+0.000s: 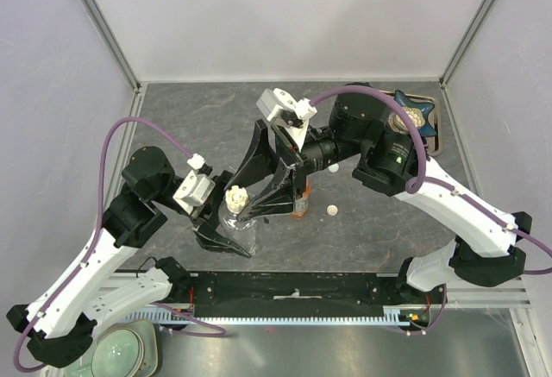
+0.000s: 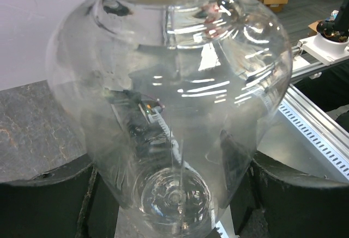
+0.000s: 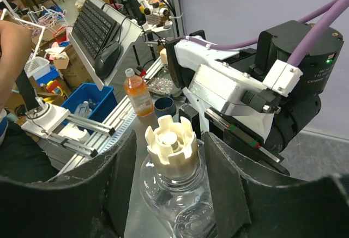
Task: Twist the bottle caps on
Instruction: Screw the bottle cap onto the plastic bottle.
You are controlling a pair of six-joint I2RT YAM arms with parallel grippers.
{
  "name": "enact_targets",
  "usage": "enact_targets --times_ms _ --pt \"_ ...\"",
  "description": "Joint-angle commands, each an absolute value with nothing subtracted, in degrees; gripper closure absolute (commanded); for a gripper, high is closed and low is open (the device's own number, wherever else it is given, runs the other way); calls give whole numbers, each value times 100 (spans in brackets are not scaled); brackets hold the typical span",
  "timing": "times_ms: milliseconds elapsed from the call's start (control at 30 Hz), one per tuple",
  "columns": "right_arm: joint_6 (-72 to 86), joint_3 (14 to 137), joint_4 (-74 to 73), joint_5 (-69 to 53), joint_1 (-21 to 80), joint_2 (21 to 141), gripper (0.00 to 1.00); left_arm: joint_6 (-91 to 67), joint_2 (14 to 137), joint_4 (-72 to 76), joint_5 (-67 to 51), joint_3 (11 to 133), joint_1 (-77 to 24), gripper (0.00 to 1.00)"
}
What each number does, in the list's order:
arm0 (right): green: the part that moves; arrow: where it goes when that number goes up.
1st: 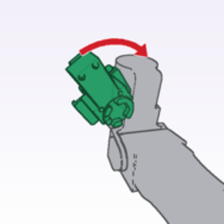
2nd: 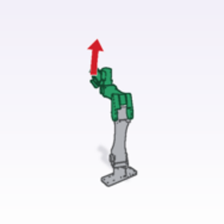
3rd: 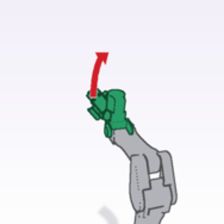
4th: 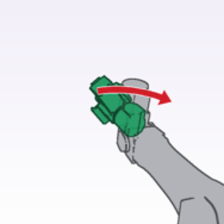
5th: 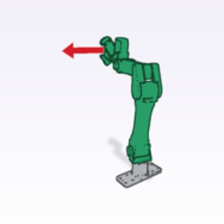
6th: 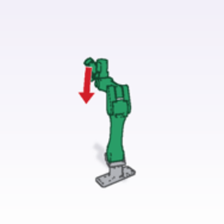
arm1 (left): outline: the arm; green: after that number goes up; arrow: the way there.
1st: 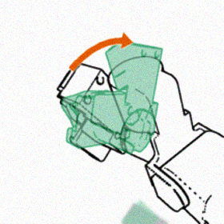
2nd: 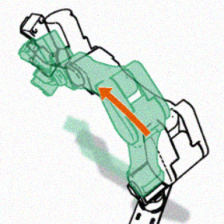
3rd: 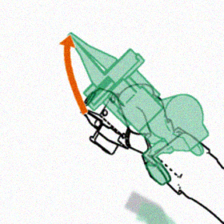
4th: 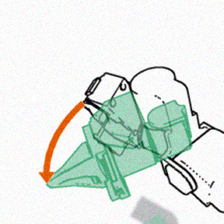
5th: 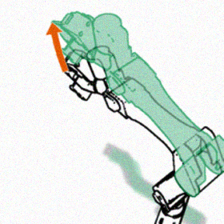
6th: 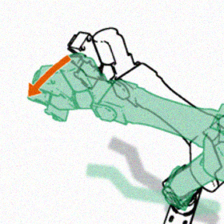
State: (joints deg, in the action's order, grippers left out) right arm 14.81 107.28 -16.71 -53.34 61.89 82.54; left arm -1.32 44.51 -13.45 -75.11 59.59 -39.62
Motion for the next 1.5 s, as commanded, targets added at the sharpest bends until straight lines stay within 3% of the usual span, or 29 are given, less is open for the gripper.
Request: enact_targets --times_ms 0,333,500,700,900,1067,1233,1300,1433,1467 --pt "1635 10644 -1248 -5546 6170 8174 45 -343 4412 -1099 -7453 5985 -3955 98" --pt "1460 10179 -1291 -5072 6073 7850 84 -159 4351 -1221 -6550 5959 -3946 98" --pt "915 9853 -1950 -3285 6029 7533 100 351 4307 -1485 -5059 6108 -3946 98" --pt "799 9598 -2619 -1049 6029 7514 100 755 4254 -1477 -3159 6144 -3946 98" --pt "1255 9492 -2619 1165 6204 7708 100 773 4201 -1415 -2409 6231 -3946 97" --pt "1564 9939 -3076 4413 6959 8480 100 800 4175 -1389 -1917 6293 -3946 97" --pt "1854 10783 -3444 5369 7198 9367 100 773 4175 -1389 -1767 6275 -3955 97" --pt "1968 11020 -3454 5475 7207 9492 94 773 4131 -1397 -1758 6249 -3946 96" --pt "2013 11197 -3244 5275 7207 9396 70 765 4070 -1424 -1749 6188 -3946 96" --pt "1978 11197 -3174 5134 7198 9309 57 765 4069 -1433 -1801 6144 -3946 96"
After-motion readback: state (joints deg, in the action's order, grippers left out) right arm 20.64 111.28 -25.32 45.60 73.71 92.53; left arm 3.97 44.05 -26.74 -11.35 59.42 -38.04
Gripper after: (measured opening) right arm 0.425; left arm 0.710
